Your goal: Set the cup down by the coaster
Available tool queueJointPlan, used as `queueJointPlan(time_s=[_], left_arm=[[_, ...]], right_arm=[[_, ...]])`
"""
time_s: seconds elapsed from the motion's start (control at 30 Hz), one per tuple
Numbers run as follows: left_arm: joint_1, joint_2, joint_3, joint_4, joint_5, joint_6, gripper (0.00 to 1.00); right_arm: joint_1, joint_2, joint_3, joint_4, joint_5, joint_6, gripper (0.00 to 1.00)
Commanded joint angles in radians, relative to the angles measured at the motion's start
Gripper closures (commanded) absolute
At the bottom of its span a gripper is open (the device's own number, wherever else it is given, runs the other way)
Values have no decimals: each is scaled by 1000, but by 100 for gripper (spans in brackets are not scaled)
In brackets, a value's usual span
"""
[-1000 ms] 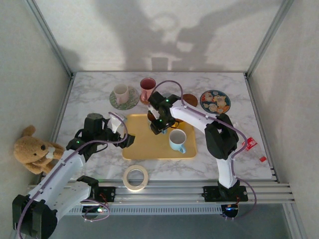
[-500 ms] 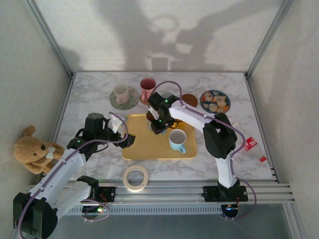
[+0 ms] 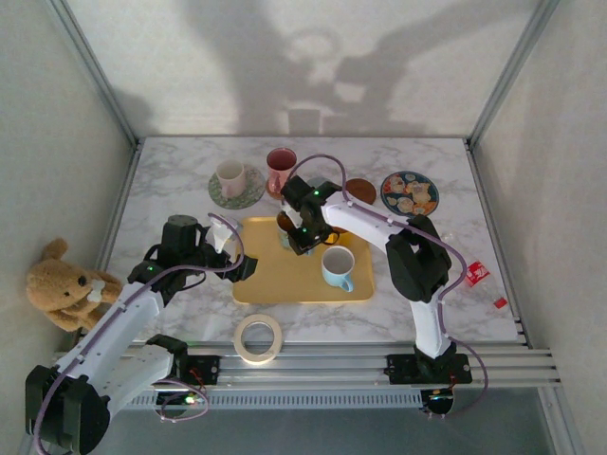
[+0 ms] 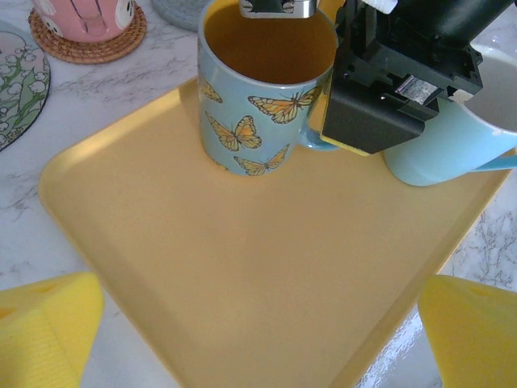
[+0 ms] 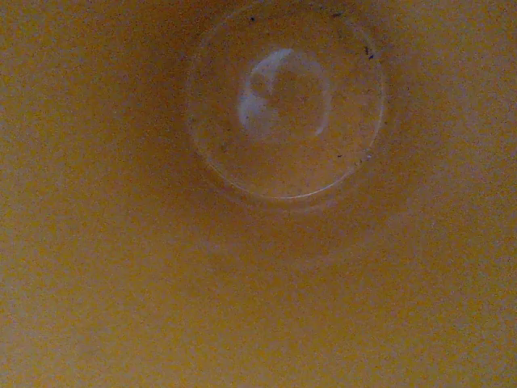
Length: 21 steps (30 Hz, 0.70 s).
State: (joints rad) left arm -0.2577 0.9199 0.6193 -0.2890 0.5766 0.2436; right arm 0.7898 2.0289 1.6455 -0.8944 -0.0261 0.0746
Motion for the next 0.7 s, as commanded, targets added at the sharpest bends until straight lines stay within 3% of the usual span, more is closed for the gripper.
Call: queueJointPlan(time_s=[0.0, 0.67], left_arm=[[11, -3, 7, -9, -4, 2, 0], [12, -3, 13, -13, -11, -11, 0]], right_arm=[[11, -12, -10, 25, 1, 12, 64], [12, -32, -17, 40, -12, 20, 75]])
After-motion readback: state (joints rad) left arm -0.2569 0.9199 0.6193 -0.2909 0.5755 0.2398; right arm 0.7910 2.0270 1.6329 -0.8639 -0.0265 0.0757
